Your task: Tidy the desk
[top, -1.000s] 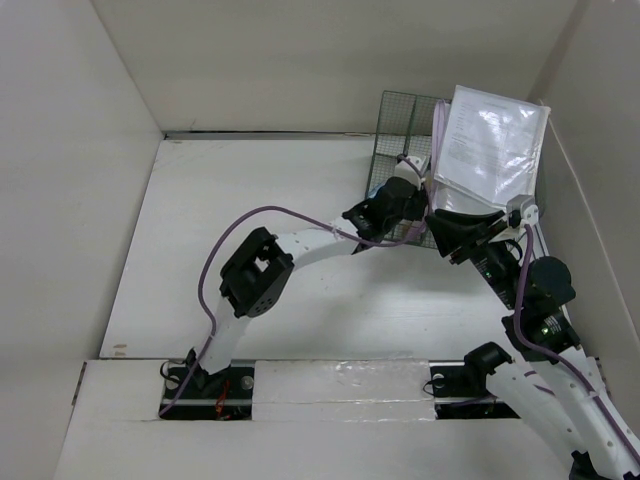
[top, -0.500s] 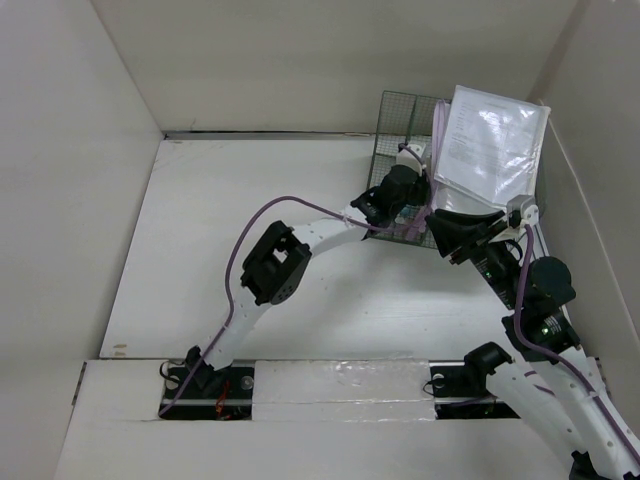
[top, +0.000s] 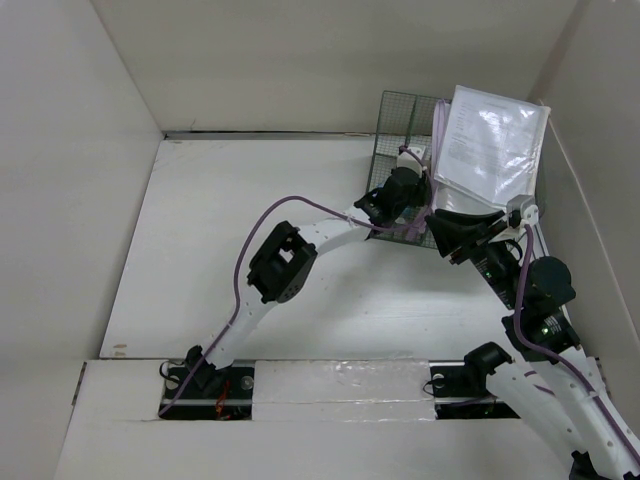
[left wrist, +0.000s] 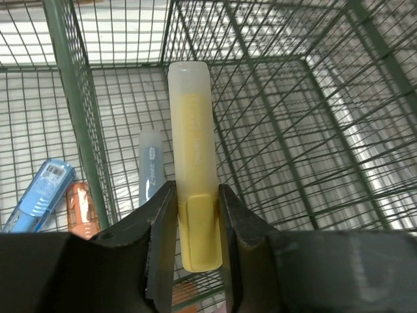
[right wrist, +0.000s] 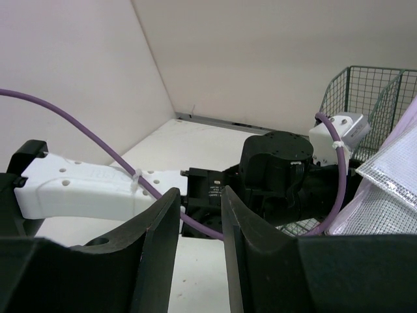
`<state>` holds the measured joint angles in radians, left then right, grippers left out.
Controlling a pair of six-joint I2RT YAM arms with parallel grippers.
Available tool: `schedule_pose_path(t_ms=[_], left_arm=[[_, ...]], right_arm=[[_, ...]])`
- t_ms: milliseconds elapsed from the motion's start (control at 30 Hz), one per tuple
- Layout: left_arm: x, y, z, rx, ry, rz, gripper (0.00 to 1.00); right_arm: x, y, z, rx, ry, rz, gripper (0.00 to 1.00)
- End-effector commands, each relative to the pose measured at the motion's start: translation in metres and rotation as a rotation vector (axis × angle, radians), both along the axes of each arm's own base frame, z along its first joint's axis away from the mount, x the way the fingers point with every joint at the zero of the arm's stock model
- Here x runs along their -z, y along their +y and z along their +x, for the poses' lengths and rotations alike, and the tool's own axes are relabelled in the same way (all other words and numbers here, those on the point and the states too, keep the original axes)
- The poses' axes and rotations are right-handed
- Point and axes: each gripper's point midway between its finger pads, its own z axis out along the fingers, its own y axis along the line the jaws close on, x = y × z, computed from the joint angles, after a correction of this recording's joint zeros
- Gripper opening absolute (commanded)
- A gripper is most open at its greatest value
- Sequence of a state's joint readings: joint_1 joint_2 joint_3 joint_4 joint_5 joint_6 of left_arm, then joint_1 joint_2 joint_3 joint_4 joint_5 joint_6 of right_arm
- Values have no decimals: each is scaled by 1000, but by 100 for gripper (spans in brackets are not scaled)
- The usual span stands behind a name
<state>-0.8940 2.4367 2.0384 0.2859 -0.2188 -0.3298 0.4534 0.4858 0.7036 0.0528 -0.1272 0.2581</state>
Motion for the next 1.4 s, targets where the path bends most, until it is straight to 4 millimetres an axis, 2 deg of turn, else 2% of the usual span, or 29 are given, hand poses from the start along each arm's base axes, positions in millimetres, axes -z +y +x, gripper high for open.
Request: schedule_pose_path(t_ms=[0, 267, 500, 667, 767, 800, 833, 933, 1067, 1133, 1233, 1267, 1333, 1367], left_arm=[[-24, 1, 9, -23, -41, -37, 22], [-20, 5, 6, -24, -36, -26, 31], [-36, 14, 0, -30, -47, -33, 49], [-55, 24, -10, -24, -54, -61, 53], [-77, 42, -24, -31, -78, -104, 54], [-97, 57, -35, -34, -105, -144, 54], [-97, 57, -36, -34, -106, -145, 54], [-122, 75, -53, -23, -137, -196, 55], [-150, 99, -83, 23, -180, -265, 56], [-156, 108, -95, 42, -188, -275, 56], [-170, 130, -114, 49, -204, -301, 58], [-175, 144, -124, 42, -208, -313, 59], [-183, 161, -134, 19, -222, -334, 61], [-190, 177, -144, 3, -232, -361, 62]], right_arm=[[-10, 0, -2, 1, -34, 17, 37], [-11, -2, -3, 6, -39, 19, 37], [-11, -2, -3, 6, -39, 19, 37], [-11, -3, -4, 12, -39, 21, 37], [-13, -6, -6, 20, -51, 28, 37], [-16, -8, -9, 22, -64, 37, 38], [-16, -8, -9, 22, -66, 38, 38], [-16, -9, -11, 25, -69, 43, 38], [-17, -11, -11, 33, -73, 49, 41], [-18, -13, -12, 39, -76, 53, 44], [-19, -16, -13, 51, -83, 65, 54], [-20, -18, -14, 56, -90, 72, 61], [-19, -19, -14, 61, -90, 78, 68], [-19, -19, -15, 63, -93, 79, 80]])
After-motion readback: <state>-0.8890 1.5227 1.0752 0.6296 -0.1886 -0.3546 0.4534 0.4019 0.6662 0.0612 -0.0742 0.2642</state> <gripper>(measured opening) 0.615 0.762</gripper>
